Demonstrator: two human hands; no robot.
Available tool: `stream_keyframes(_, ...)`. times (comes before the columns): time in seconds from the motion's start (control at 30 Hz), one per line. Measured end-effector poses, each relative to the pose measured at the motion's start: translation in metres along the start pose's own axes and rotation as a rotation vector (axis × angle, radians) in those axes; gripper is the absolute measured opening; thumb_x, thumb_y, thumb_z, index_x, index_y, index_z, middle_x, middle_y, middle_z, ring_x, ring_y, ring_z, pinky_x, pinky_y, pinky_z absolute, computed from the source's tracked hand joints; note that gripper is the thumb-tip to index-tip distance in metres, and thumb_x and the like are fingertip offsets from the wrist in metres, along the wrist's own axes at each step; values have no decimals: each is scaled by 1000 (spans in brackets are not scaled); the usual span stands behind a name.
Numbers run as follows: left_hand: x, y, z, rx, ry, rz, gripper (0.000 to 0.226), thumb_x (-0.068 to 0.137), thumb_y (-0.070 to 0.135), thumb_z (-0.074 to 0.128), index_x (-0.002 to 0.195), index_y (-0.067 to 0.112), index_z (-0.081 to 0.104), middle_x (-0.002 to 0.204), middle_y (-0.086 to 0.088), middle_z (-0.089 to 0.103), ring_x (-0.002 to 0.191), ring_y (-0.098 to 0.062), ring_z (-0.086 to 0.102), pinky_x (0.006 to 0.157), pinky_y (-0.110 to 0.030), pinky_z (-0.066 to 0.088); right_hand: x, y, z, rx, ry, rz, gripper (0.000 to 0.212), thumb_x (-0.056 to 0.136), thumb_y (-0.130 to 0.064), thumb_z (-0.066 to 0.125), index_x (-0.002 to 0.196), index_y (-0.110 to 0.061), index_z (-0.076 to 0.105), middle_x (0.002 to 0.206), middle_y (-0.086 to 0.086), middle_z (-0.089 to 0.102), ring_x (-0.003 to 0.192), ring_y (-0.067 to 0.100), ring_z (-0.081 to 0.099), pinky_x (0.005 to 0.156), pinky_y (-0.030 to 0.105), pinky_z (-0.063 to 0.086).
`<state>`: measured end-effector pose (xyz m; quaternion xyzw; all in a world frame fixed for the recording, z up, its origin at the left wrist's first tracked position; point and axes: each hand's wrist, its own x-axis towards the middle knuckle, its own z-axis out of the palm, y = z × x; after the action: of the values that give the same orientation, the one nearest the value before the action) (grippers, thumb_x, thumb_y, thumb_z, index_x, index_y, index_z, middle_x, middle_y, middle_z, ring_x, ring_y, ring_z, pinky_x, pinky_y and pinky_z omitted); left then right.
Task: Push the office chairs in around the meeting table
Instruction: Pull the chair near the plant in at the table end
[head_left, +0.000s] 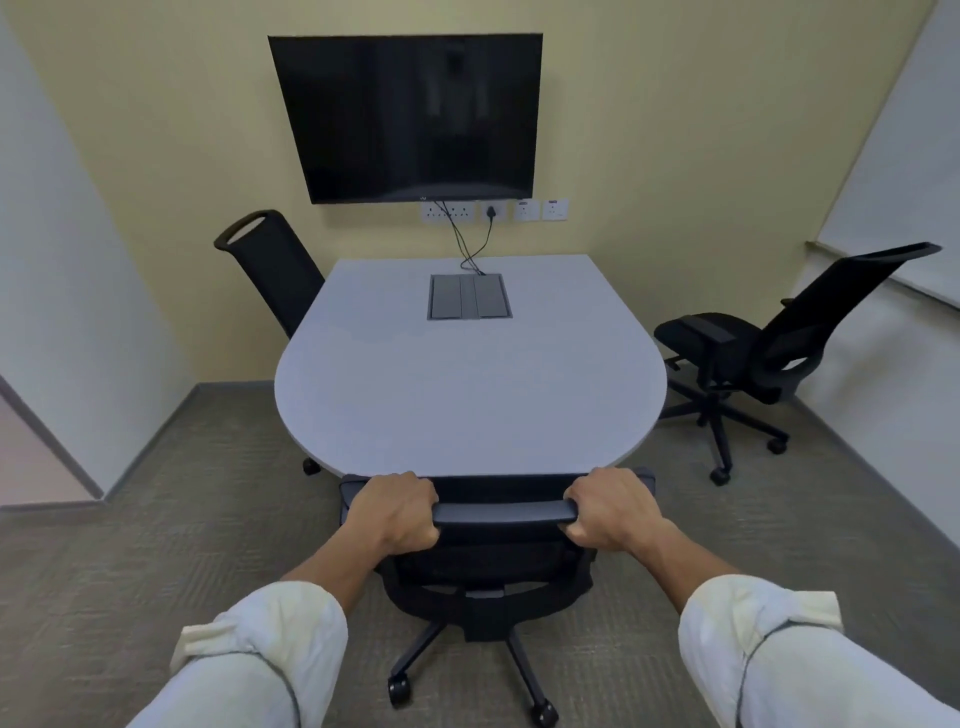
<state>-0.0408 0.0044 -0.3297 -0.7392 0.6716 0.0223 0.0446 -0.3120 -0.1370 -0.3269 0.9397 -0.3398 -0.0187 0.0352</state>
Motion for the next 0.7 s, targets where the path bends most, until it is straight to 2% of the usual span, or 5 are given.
stream_keyframes(0.1, -4, 5, -4, 23, -23, -29, 11, 62, 34, 45, 57, 24, 46, 54, 7, 48, 46, -12, 43, 43, -28, 29, -3, 3, -2, 38, 16, -15, 31, 64, -51, 48, 55, -22, 45, 50, -5, 47, 49, 18, 46, 51, 32, 40)
stream_keyframes(0.2, -17, 17, -7, 87, -41, -64, 14, 65, 38, 43, 65, 25, 50, 61, 8, 51, 54, -17, 48, 51, -31, 43, -18, 2, -4, 134, 54, -95, 33, 69, -59, 52, 67, -26, 49, 57, -8, 52, 56, 17, 49, 56, 32, 40)
stream_keyframes(0.37, -21, 48, -26, 154, 174, 135, 79, 75, 94, 21, 75, 20, 48, 74, 1, 62, 60, -24, 56, 50, -35, 34, -34, 26, -12, 433, 217, -213, 39, 83, -71, 54, 91, -33, 57, 71, -17, 50, 63, 5, 46, 57, 19, 35)
stream_keyframes(0.5, 12, 84, -74, 129, 340, 211, 84, 76, 93, 13, 79, 17, 49, 76, 3, 58, 57, -22, 51, 50, -35, 36, -25, 68, -31, 480, 401, -67, 37, 89, -65, 51, 101, -31, 59, 74, -17, 53, 63, 5, 53, 60, 25, 47)
stream_keyframes(0.7, 89, 149, -119, 140, 446, 130, 68, 85, 81, 14, 81, 20, 44, 78, 3, 54, 56, -17, 48, 50, -31, 34, -39, 157, -50, 416, 358, 69, 32, 90, -61, 49, 110, -36, 54, 83, -16, 57, 68, 4, 59, 62, 28, 46)
